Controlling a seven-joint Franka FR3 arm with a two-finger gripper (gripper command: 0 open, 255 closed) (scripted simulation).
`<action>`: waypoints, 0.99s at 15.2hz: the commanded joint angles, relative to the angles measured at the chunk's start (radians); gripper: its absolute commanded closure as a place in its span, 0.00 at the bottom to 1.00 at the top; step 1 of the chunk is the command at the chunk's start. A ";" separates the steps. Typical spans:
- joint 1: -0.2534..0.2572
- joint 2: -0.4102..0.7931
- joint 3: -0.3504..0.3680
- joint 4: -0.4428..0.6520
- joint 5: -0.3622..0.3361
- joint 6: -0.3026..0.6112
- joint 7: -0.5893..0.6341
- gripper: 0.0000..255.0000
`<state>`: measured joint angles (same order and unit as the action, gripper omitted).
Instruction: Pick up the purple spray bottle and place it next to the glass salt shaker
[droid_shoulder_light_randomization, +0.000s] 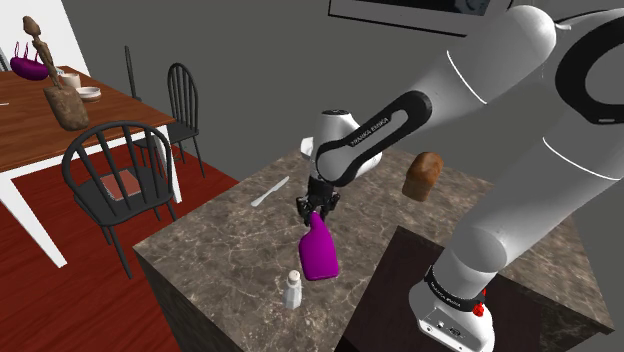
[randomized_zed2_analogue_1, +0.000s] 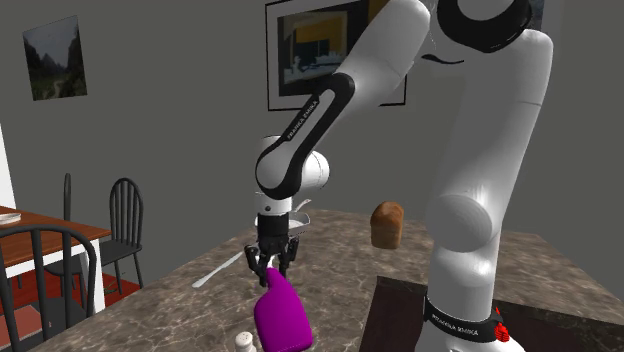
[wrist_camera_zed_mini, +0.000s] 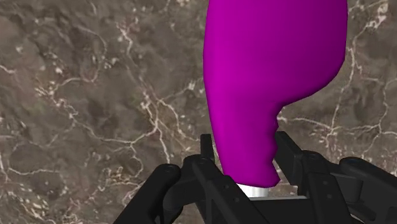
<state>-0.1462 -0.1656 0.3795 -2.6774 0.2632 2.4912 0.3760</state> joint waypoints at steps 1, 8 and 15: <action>-0.001 0.033 0.005 -0.008 -0.005 0.040 0.003 1.00; -0.008 0.148 0.011 -0.020 -0.039 0.165 0.021 1.00; -0.008 0.148 0.011 -0.020 -0.039 0.165 0.021 1.00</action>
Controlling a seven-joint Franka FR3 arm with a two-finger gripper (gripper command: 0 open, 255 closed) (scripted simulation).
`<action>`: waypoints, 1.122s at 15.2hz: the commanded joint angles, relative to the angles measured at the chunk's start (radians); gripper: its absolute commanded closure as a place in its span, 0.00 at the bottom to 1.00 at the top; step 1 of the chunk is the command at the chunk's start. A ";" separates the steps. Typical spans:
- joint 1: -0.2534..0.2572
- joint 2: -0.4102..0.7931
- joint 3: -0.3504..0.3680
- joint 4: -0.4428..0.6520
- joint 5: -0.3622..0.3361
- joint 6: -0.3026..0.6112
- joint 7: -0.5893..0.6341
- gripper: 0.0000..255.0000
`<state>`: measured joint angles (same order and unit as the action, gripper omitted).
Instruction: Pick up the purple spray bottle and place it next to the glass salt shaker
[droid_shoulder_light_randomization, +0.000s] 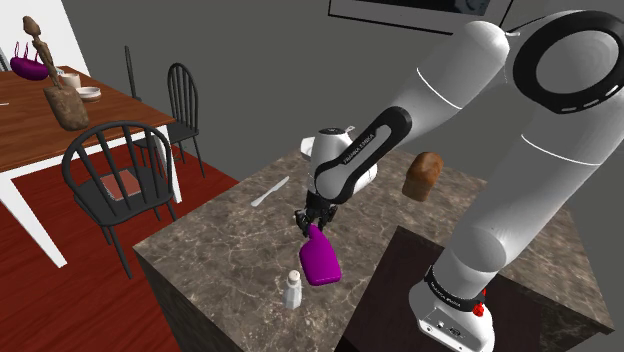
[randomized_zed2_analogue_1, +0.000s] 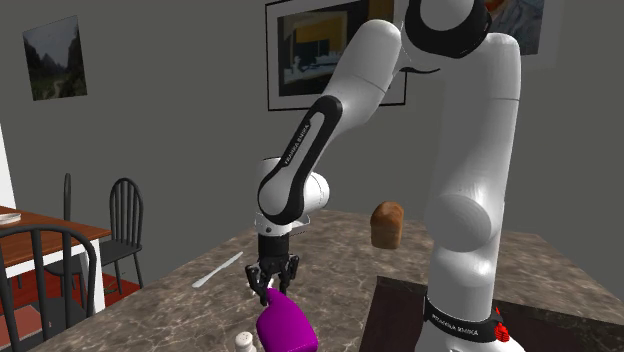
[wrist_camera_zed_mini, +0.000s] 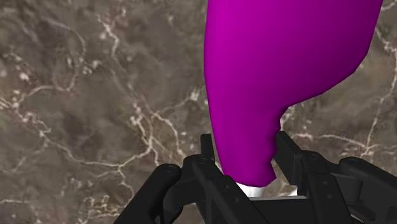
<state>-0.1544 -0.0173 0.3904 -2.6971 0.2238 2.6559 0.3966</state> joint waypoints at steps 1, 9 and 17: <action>0.000 0.000 0.000 0.000 0.000 0.000 0.000 0.00; -0.001 -0.119 -0.009 0.015 0.033 -0.132 -0.026 0.00; 0.001 -0.147 -0.014 0.021 0.037 -0.166 -0.030 0.00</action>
<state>-0.1540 -0.1643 0.3763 -2.6760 0.2608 2.4899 0.3670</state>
